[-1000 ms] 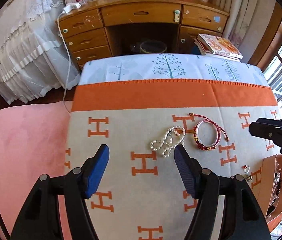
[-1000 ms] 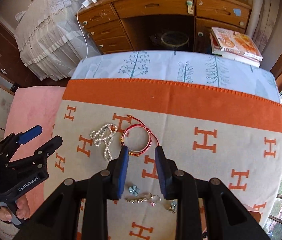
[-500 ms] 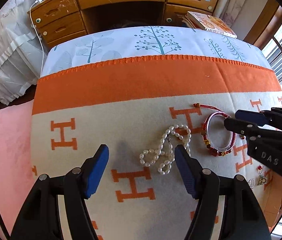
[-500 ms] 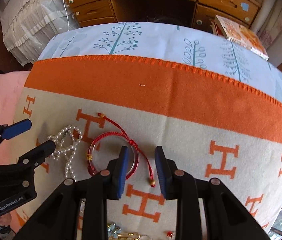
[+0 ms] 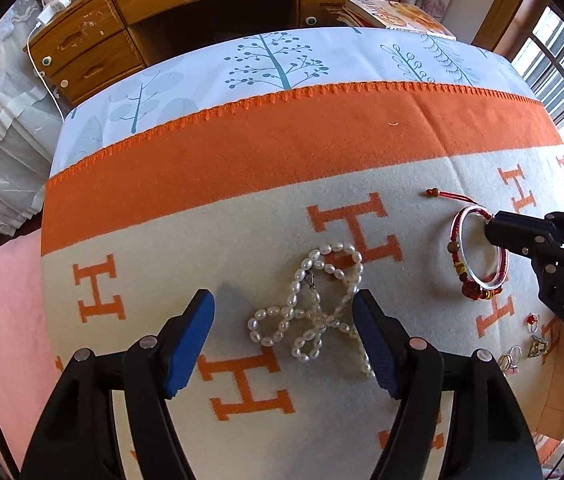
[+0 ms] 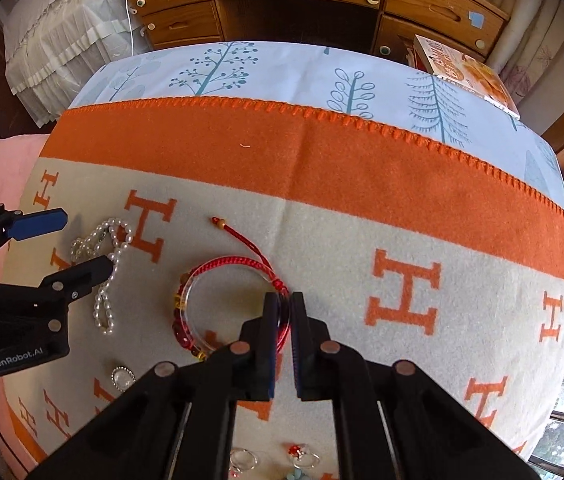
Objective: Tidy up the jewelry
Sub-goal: 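Grasp the pearl necklace with the left tool while the right tool grasps the red string bracelet, then carry the necklace and red bracelet into the pink box and open both tools, then withdraw both tools from the box toward the small pins and rings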
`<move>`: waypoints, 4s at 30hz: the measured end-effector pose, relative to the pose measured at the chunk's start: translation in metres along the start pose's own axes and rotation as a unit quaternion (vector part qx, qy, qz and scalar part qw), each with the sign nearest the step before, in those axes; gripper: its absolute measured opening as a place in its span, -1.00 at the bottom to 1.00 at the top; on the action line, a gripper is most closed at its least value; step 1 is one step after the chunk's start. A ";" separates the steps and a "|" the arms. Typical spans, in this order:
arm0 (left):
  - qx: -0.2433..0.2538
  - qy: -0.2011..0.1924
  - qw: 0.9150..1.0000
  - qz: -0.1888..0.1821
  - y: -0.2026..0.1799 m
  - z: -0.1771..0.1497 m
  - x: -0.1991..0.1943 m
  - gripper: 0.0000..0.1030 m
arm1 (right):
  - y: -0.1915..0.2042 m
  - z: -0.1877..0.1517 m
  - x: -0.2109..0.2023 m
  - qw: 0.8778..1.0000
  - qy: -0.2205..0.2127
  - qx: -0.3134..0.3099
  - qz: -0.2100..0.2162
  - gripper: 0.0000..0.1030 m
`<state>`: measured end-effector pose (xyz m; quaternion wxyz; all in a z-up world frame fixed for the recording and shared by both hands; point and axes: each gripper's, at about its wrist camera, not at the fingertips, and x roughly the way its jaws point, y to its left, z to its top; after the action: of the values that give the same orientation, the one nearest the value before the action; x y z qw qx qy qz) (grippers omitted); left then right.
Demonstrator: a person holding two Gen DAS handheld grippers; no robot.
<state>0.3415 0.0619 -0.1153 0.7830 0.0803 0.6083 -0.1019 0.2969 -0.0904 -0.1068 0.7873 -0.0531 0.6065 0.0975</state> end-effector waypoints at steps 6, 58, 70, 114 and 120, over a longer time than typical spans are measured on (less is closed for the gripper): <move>0.005 0.011 1.000 -0.003 0.001 0.000 0.001 -0.15 | -0.009 -0.001 0.000 1.000 -0.003 0.022 0.020 -0.89; 0.067 -0.169 0.965 -0.189 -0.259 -0.105 -0.222 -0.95 | -0.155 -0.203 -0.157 0.963 -0.178 0.171 0.108 -0.89; 0.055 -0.076 0.979 -0.182 -0.275 -0.097 -0.111 -0.95 | -0.164 -0.233 -0.118 0.965 -0.158 0.183 0.103 -0.89; -0.043 -0.142 0.987 -0.055 -0.101 -0.178 -0.194 0.28 | -0.070 -0.225 -0.156 0.984 -0.145 0.083 0.069 -0.84; -0.056 -0.138 0.988 -0.037 -0.079 -0.185 -0.192 0.28 | -0.046 -0.211 -0.154 0.986 -0.136 0.055 0.074 -0.84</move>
<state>0.1022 0.0436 0.0249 0.8582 -0.0005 0.5021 -0.1066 0.0704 -0.1913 -0.0146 0.8548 0.0489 0.5006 0.1279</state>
